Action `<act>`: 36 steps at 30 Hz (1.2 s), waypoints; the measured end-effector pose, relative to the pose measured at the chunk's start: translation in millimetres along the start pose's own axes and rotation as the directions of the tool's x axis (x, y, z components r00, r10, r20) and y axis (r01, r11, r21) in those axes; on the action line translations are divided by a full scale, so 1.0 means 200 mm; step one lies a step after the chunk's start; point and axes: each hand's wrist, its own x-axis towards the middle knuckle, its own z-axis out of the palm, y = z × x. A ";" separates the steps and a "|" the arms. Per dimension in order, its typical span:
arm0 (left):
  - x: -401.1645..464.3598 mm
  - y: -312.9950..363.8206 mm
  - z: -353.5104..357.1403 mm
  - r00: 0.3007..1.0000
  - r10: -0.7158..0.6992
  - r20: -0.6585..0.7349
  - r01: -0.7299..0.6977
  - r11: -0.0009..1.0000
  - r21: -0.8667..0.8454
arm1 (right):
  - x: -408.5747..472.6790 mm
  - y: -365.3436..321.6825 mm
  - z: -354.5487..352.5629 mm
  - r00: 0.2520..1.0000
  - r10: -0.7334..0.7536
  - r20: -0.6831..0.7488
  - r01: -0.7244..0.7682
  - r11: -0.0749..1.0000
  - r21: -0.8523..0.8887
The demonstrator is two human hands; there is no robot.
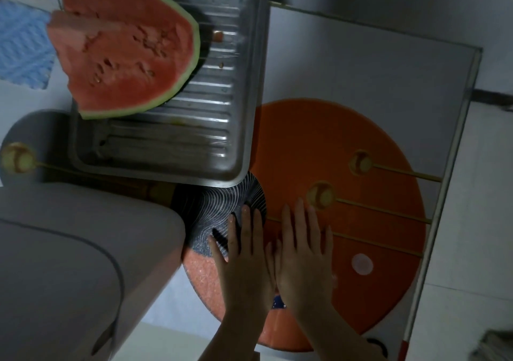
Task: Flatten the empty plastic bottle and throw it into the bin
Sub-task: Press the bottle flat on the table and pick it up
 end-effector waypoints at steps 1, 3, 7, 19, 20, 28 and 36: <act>0.00 0.00 0.00 1.000 0.010 -0.005 -0.010 1.000 -0.002 | 0.00 0.00 0.00 1.000 0.003 0.007 -0.003 1.000 0.000; 0.01 0.00 0.01 1.000 0.020 -0.009 -0.020 1.000 -0.011 | 0.01 0.00 0.00 1.000 0.010 0.010 -0.010 1.000 -0.006; 0.01 -0.01 0.01 1.000 0.026 0.010 -0.026 1.000 -0.004 | 0.01 0.00 0.01 1.000 0.007 0.011 -0.006 1.000 -0.013; -0.01 0.01 -0.01 1.000 0.017 -0.025 -0.018 0.999 -0.046 | -0.01 0.01 0.03 0.998 -0.024 -0.062 0.024 1.000 0.001; -0.01 0.01 -0.02 0.999 0.012 -0.033 -0.014 0.998 -0.057 | -0.02 0.01 0.03 0.997 -0.027 -0.072 0.027 1.000 0.005; -0.03 0.00 0.00 0.999 0.007 -0.033 -0.007 1.000 0.005 | -0.04 -0.03 -0.02 0.978 0.031 -0.208 0.004 0.986 0.166; -0.04 0.00 0.04 0.997 -0.016 -0.076 0.018 1.000 0.025 | 0.00 -0.01 0.04 0.984 -0.015 -0.178 0.034 0.994 0.100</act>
